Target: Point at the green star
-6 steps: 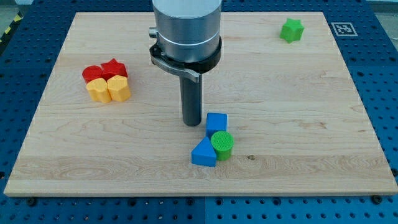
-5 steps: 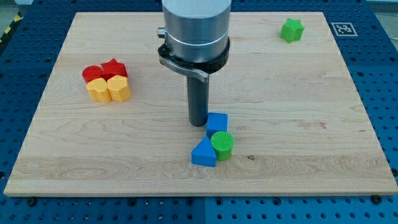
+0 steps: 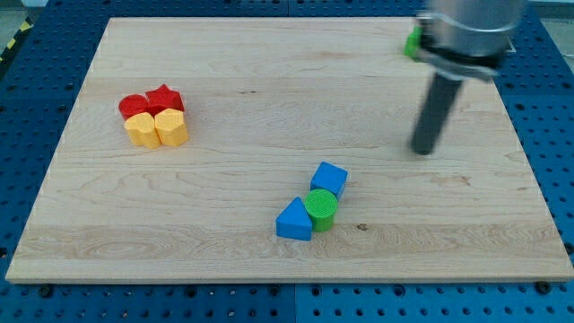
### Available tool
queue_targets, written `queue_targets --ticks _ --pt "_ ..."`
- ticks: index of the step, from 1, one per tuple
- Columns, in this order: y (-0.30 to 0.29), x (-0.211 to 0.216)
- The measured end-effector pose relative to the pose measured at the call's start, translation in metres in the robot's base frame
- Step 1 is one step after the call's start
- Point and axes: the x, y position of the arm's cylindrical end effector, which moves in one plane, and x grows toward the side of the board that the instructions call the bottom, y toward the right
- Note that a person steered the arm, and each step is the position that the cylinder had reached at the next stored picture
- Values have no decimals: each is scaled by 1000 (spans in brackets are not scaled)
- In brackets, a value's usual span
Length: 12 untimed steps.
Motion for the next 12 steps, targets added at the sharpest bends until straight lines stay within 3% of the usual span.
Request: queue_targets --ticks 1,2,3,4,5,6,8,9,10,11,12 --pt "98 -3" --pt "142 -21" --pt "142 -53" --pt "142 -132" --pt "135 -196" --pt "105 -210" --pt "22 -161" --pt "24 -155" --pt "66 -183" --pt "44 -231" --pt "-35 -240"
